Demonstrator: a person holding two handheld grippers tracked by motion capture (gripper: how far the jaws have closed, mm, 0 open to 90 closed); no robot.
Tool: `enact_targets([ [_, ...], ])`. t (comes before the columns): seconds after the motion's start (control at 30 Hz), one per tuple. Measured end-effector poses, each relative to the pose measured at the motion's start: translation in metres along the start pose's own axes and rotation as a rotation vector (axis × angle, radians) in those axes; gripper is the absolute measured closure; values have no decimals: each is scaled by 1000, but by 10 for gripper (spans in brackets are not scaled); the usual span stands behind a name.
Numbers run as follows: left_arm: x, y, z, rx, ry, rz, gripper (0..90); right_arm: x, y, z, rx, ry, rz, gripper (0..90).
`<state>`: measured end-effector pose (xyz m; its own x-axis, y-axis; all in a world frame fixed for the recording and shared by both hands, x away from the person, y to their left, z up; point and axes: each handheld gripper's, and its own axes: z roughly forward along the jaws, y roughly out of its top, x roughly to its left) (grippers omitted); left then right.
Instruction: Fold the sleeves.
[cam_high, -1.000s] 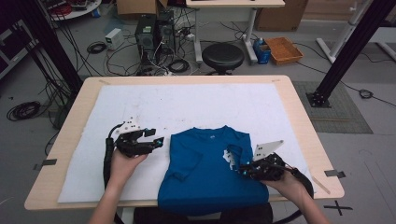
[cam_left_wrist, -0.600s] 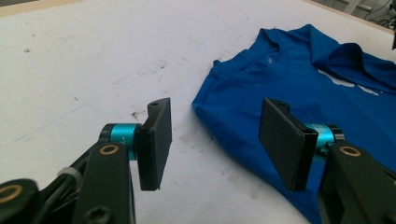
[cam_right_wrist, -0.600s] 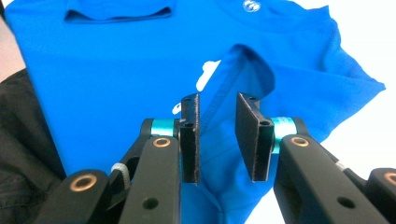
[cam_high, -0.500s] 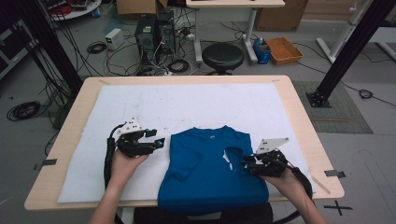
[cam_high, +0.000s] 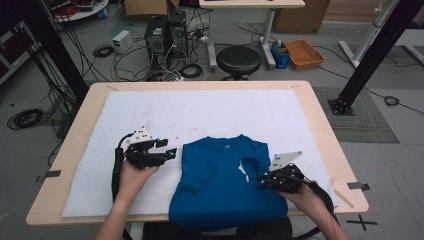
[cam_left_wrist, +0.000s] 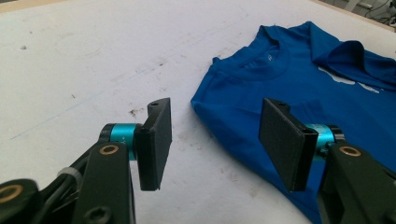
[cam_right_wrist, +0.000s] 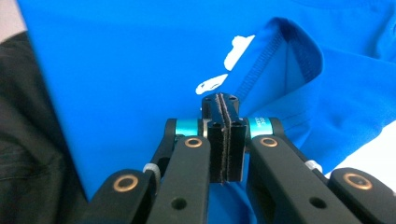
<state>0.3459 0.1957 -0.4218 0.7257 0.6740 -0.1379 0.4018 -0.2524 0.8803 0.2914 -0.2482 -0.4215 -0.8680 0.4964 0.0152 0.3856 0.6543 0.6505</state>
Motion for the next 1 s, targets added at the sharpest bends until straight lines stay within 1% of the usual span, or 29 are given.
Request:
enact_targets([
  [0.03, 0, 0, 0, 0, 0, 0, 443, 0, 0, -2, -6, 11, -3, 900],
  [0.07, 0, 0, 0, 0, 0, 0, 443, 0, -1, -3, -8, 11, 5, 900],
  [0.1, 0, 0, 0, 2, 0, 2, 443, -1, -1, -4, -14, -1, 14, 882],
  [0.13, 0, 0, 0, 2, 0, 3, 443, -2, -1, -3, -23, -16, 28, 804],
  [0.17, -1, 0, 1, 4, -2, 4, 443, -4, -2, -1, -26, -18, 54, 796],
  [0.2, -1, 0, 1, 6, -2, 6, 443, -6, -2, 3, -22, -19, 73, 760],
  [0.27, -1, 0, 0, 5, -3, 8, 443, -8, -3, 8, -4, -30, 94, 733],
  [0.33, -1, 0, 0, 2, -2, 6, 443, -8, -3, 14, 21, -44, 86, 741],
  [0.4, 0, 0, 0, 4, -2, 6, 443, -7, -3, 14, 21, -41, 81, 836],
  [0.47, 0, 0, 0, 3, -2, 6, 443, -6, -3, 13, 24, -41, 58, 878],
  [0.53, 0, 0, 0, 4, -2, 7, 443, -3, -3, 11, 18, -32, 49, 881],
  [0.6, 0, 0, 0, 5, -2, 7, 443, -2, -3, 6, -9, -19, 33, 881],
  [0.67, 0, 0, 0, 4, -4, 6, 443, -1, -2, 1, -31, -18, 31, 871],
  [0.77, 0, 0, 1, 5, -4, 6, 443, -1, -2, -3, -44, -18, 33, 871],
  [0.87, -1, 0, 1, 4, -3, 3, 443, -2, -3, -5, -55, -13, 36, 853],
  [0.9, 0, 0, 1, 7, -4, 5, 443, -2, -3, -5, -52, -11, 44, 854],
  [1.0, 0, 0, 1, 9, -4, 5, 443, -2, -4, -2, -35, -12, 43, 864],
])
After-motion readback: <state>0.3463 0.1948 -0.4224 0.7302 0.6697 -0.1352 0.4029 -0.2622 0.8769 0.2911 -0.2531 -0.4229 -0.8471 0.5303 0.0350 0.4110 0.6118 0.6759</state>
